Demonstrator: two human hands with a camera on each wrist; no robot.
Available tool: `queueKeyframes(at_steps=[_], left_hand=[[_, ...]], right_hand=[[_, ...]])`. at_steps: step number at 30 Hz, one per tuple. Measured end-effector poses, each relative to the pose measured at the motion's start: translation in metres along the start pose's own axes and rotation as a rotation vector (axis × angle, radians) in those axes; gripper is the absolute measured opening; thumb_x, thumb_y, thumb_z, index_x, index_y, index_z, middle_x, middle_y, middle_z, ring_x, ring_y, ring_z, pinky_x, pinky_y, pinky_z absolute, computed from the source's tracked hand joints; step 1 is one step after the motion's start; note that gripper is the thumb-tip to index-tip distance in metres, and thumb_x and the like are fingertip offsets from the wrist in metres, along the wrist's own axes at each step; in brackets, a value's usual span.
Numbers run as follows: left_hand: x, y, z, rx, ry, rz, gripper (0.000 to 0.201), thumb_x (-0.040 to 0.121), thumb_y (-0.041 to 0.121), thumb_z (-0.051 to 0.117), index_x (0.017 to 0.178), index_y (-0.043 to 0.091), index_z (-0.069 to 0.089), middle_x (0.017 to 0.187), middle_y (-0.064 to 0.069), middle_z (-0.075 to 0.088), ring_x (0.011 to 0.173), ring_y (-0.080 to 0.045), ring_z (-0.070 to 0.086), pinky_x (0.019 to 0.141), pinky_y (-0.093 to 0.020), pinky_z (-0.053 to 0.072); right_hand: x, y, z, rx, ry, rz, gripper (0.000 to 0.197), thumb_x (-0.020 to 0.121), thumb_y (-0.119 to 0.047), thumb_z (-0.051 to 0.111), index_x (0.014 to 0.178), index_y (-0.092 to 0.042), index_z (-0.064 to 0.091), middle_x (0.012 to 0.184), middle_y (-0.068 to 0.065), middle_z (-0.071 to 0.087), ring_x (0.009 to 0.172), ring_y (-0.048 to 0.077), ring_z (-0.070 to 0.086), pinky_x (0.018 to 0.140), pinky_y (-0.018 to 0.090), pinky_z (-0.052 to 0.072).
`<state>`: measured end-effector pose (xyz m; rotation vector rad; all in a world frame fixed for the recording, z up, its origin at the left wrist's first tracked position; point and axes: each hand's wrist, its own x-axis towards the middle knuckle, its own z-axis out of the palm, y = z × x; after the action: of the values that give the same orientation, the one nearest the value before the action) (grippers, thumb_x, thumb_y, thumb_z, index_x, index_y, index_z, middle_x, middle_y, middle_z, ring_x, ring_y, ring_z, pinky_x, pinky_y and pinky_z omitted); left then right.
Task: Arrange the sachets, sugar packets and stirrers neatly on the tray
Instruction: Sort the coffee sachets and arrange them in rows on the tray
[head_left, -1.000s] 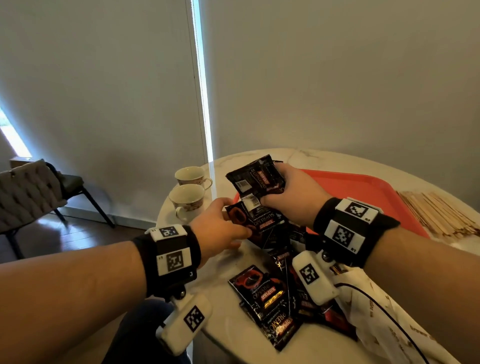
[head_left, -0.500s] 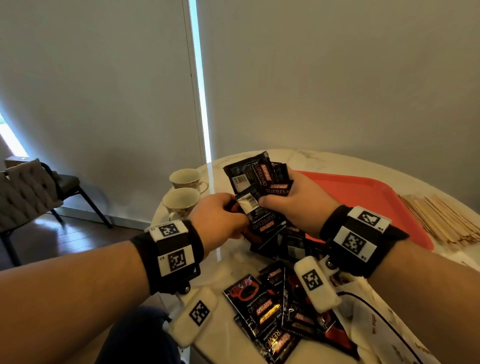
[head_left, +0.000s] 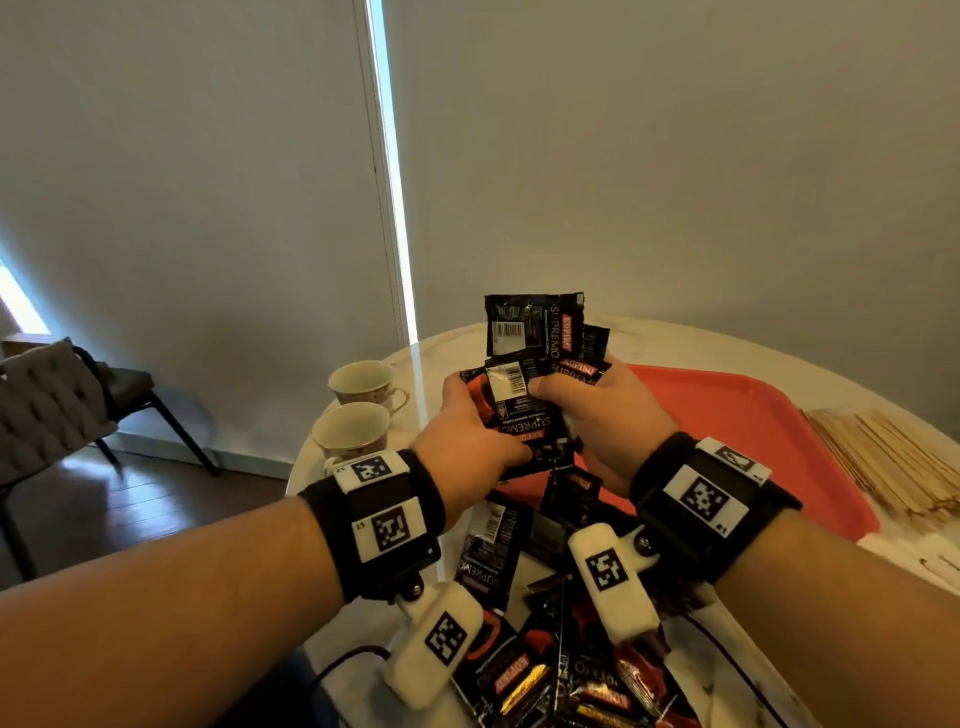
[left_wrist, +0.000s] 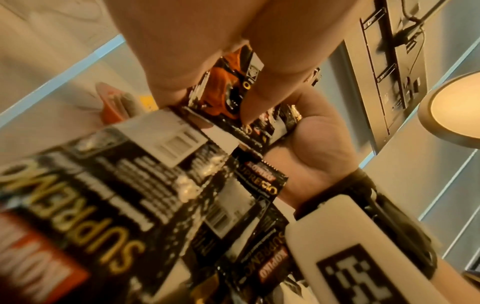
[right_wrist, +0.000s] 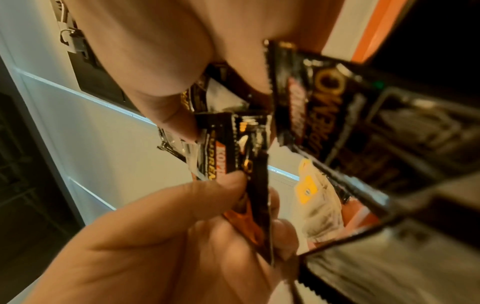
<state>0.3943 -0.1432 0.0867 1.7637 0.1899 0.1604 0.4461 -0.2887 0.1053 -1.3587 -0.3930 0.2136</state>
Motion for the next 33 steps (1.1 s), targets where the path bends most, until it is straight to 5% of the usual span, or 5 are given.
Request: queueKeyframes(at_steps=[8,13,21,28,33], left_hand=[[0.013,0.014,0.007,-0.086,-0.001,0.087,0.084,0.073,-0.003,0.077,0.140,0.029,0.036,0.118,-0.011,0.069,0.100,-0.031,0.075,0.082,-0.054,0.063],[0.032,0.033,0.016,-0.463,0.028,0.075,0.070,0.076,-0.018,0.055,0.133,0.023,0.046,0.115,-0.019,0.066,0.091,-0.034,0.071,0.072,-0.046,0.061],[0.054,0.038,0.035,-0.765,0.009,-0.055,0.070,0.063,0.009,0.067,0.130,0.023,0.057,0.104,-0.015,0.068,0.087,-0.033,0.067,0.073,-0.046,0.056],[0.080,0.026,0.045,-0.488,0.075,-0.129,0.060,0.086,-0.007,0.074,0.135,0.019,0.051,0.114,-0.019,0.071,0.091,-0.038,0.075,0.081,-0.060,0.062],[0.094,0.035,0.045,-0.533,0.047,-0.154,0.049,0.085,-0.005,0.076,0.129,0.007,0.058,0.110,-0.022,0.075,0.089,-0.039,0.077,0.076,-0.058,0.063]], right_hand=[[0.010,-0.006,-0.009,0.128,0.037,-0.059,0.029,0.094,0.006,0.059,0.121,-0.001,0.066,0.112,0.025,0.072,0.101,0.041,0.072,0.085,0.057,0.059],[0.017,-0.008,-0.011,0.302,0.016,-0.009,0.028,0.095,-0.006,0.062,0.122,-0.003,0.068,0.115,0.025,0.072,0.099,0.043,0.072,0.083,0.058,0.060],[0.031,-0.002,-0.020,0.279,0.097,0.145,0.016,0.097,-0.005,0.056,0.099,-0.004,0.072,0.085,0.014,0.077,0.068,0.026,0.075,0.051,0.033,0.059],[0.050,0.003,-0.025,0.292,0.237,0.238,0.033,0.089,-0.007,0.050,0.115,0.000,0.069,0.112,0.027,0.072,0.098,0.044,0.073,0.078,0.058,0.059],[0.054,-0.005,-0.032,0.396,0.134,0.196,0.027,0.096,-0.021,0.054,0.108,-0.003,0.070,0.096,0.019,0.075,0.079,0.031,0.073,0.071,0.042,0.060]])
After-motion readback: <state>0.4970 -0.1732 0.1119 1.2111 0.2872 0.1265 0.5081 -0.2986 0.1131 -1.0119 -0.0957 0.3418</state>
